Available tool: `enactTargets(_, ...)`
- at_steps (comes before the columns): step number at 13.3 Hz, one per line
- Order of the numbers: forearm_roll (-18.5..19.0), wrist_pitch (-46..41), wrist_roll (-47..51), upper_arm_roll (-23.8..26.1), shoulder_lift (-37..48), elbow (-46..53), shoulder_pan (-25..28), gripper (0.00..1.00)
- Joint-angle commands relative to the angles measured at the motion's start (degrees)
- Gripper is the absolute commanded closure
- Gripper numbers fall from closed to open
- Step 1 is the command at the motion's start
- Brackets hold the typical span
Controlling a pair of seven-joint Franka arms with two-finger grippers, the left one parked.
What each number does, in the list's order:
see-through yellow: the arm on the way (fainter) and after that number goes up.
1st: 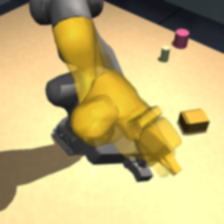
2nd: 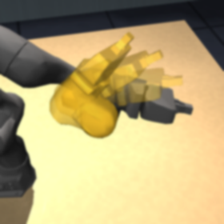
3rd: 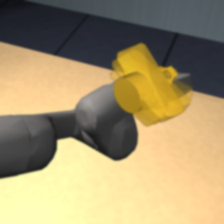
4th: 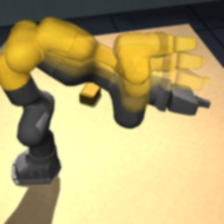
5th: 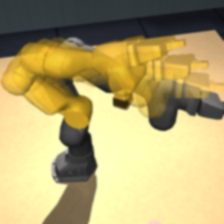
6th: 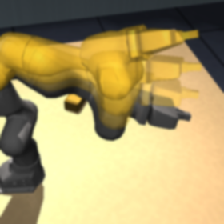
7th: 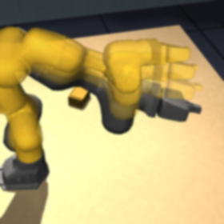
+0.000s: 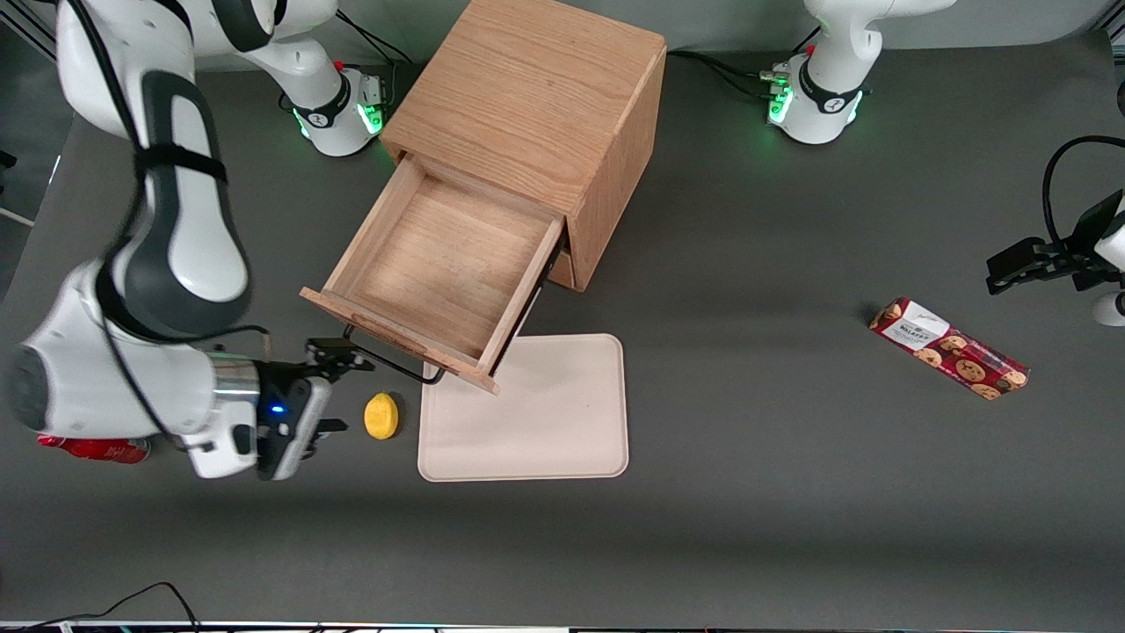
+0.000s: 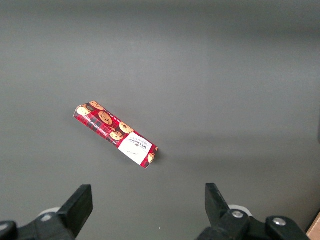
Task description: Open upper drawer
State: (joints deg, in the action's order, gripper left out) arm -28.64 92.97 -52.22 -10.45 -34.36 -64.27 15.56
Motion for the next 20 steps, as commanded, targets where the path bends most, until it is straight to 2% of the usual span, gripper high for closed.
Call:
enactTargets(1, 4.6, -3.4, 8.2, 1.3, 6.7, -1.6, -0.4, 0.0)
enactTargets(3, 5.9, -7.4, 23.2, 1.7, 9.9, -2.9, 0.1, 0.0)
enactTargets(4, 8.7, -7.5, 33.2, 2.4, 12.1, -4.2, 0.5, 0.0)
enactTargets(5, 13.0, -7.7, 40.8, 5.0, 14.1, -5.4, 0.5, 0.0)
enactTargets(6, 19.3, -7.8, 46.5, 7.5, 15.7, -6.5, 0.5, 0.0)
enactTargets(7, 24.1, -7.9, 48.9, 8.3, 16.5, -6.9, 0.5, 0.0)
enactTargets(9, 25.9, -8.0, 47.8, 7.3, 17.6, -6.9, 0.4, 0.0)
enactTargets(12, 25.9, -12.8, 43.8, 4.9, 21.3, -8.1, 0.5, 0.0)
enactTargets(14, 25.9, -10.9, 47.5, 5.1, 27.7, -16.2, 0.2, 0.0)
enactTargets(17, 25.9, -0.3, 48.4, 5.2, 38.9, -33.8, -0.5, 0.0)
enactTargets(19, 26.2, 0.5, 48.4, 4.9, 41.2, -37.1, -1.8, 0.0)
enactTargets(20, 27.9, 0.4, 48.3, 5.0, 41.4, -37.2, -3.3, 0.0)
